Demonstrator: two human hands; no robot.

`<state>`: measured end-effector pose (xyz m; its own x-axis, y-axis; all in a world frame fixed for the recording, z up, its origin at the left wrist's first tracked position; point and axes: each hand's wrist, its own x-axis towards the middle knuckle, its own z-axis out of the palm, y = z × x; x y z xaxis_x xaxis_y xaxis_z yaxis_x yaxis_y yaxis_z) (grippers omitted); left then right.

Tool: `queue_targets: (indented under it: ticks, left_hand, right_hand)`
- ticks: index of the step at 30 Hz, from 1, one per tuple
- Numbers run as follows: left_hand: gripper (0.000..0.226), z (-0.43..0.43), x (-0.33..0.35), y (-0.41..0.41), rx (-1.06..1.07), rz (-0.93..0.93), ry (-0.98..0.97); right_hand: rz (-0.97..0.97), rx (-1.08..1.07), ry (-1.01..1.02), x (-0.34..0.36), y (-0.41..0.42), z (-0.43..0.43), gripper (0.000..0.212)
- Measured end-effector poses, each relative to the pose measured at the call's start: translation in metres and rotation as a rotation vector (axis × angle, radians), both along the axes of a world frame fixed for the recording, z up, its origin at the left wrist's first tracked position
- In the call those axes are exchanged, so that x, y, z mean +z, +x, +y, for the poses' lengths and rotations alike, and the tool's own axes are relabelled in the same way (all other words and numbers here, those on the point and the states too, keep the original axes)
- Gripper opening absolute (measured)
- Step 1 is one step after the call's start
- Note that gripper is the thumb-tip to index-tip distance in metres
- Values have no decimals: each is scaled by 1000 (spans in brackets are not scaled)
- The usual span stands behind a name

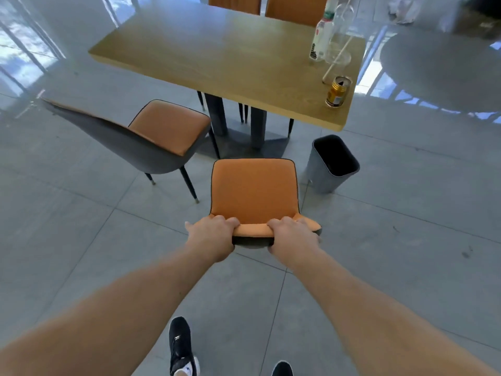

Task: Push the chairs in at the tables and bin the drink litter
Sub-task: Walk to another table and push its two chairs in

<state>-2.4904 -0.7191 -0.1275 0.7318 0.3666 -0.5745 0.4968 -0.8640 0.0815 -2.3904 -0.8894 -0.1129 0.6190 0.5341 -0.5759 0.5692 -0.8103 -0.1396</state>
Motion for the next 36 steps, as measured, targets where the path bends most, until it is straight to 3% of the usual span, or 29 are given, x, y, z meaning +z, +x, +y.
queue_targets:
  ticks: [10,23,32,36]
  left_hand:
    - [32,164,-2,50,-215,-10,-11]
    - [41,258,9,151,-369,-18,10]
    - [40,276,1,150,-486,-87,-113]
    - [42,319,-4,124,-476,-182,-153]
  right_hand:
    - [8,-162,55,3,18,137,36]
    - [-82,-291,66,-5,94,228,29]
    - [-7,-338,-203,-6,103,250,42]
    - [-114,-353,-309,-3,75,283,44]
